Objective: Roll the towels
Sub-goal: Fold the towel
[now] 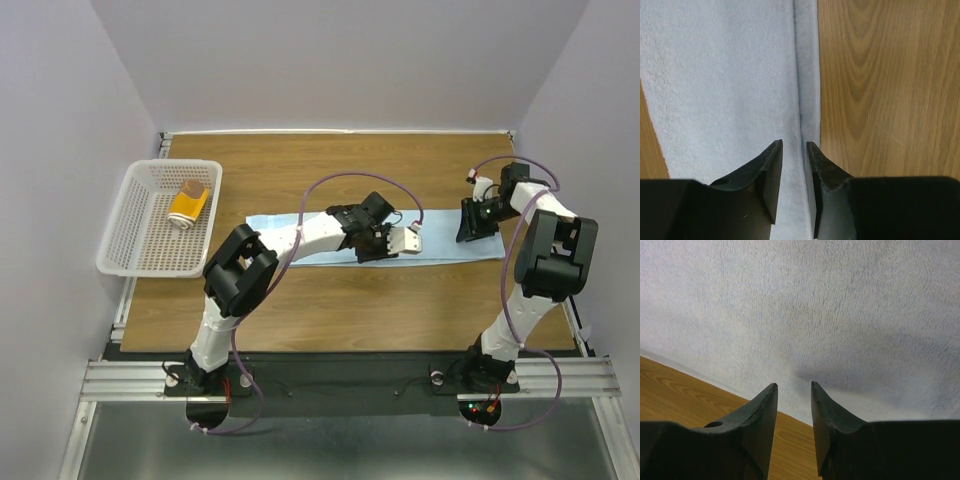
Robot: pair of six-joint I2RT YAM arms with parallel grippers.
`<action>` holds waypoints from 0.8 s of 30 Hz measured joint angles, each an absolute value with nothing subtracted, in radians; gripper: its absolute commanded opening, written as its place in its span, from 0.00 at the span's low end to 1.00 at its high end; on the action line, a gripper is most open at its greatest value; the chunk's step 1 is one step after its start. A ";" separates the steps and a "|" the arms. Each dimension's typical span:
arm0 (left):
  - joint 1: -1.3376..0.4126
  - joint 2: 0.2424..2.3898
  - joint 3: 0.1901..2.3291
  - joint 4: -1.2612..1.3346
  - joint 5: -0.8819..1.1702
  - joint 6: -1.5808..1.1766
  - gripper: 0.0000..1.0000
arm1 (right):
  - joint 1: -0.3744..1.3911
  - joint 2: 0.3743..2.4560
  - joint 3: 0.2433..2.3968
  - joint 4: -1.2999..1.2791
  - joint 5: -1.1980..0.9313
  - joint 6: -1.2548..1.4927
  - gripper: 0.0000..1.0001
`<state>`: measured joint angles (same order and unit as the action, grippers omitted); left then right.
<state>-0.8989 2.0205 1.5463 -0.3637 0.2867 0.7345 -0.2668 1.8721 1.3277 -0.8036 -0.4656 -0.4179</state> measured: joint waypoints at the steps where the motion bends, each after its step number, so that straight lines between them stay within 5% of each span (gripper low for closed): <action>1: -0.910 2.035 1.560 -0.364 0.273 0.743 0.38 | -0.267 1.872 1.325 -0.804 -0.464 -0.416 0.39; 24: -0.963 2.137 1.652 -0.350 0.189 0.803 0.36 | -0.267 1.872 1.308 -0.795 -0.442 -0.411 0.38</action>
